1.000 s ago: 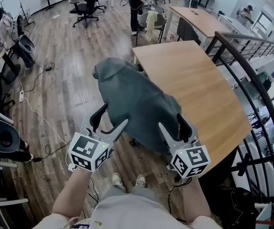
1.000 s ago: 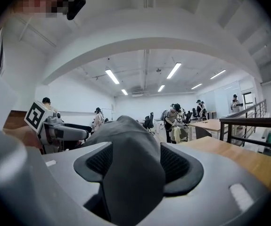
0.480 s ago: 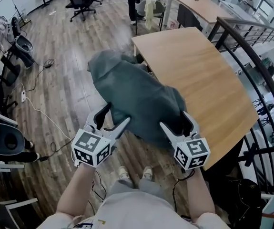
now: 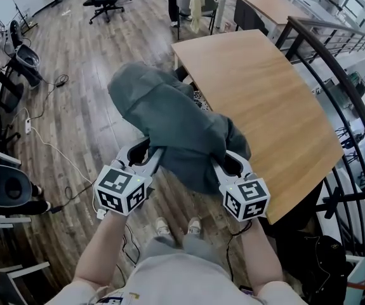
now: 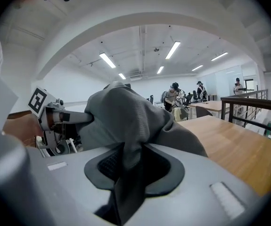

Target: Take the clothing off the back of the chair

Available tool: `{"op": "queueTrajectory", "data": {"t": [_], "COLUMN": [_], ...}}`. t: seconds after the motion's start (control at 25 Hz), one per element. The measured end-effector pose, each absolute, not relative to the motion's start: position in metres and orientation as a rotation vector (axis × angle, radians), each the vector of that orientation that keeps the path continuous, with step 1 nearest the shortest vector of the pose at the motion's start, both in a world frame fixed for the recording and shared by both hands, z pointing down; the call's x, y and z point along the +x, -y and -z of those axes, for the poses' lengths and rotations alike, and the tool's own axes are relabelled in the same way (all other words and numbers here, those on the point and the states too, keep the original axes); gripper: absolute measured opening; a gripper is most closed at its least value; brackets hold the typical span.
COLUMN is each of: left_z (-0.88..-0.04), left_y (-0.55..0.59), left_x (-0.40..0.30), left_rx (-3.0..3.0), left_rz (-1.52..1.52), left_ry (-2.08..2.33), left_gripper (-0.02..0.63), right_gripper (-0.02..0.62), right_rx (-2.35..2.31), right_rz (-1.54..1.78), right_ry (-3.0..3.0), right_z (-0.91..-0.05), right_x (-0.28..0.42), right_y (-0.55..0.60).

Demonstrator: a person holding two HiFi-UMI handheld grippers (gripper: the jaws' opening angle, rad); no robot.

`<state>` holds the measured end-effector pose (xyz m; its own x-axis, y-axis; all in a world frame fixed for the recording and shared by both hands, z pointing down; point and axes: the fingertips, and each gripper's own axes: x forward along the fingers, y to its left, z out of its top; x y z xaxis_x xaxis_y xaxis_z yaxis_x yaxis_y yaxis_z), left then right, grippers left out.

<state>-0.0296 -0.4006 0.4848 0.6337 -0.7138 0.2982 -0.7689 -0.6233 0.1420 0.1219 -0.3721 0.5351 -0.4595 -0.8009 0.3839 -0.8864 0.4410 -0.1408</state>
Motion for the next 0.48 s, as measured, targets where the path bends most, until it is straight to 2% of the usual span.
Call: {"op": "queueTrajectory", "data": {"t": [0.12, 0.28, 0.48], "left_z": [-0.484, -0.475, -0.443], "left_y": [0.402, 0.400, 0.390], "left_x": [-0.026, -0.025, -0.023], "left_rx": [2.593, 2.613, 2.705], "left_rz": [-0.288, -0.273, -0.229], "left_ry": [1.211, 1.245, 1.296], "left_gripper": [0.065, 0.034, 0.025], "right_gripper": [0.062, 0.051, 0.049], "right_rx": [1.450, 1.491, 1.564], "right_rz": [-0.495, -0.428, -0.268], "right_ry": [2.472, 2.504, 2.567], "right_z": [-0.532, -0.513, -0.467], "right_x": [0.120, 0.121, 0.122], "right_y": [0.371, 0.367, 0.361]}}
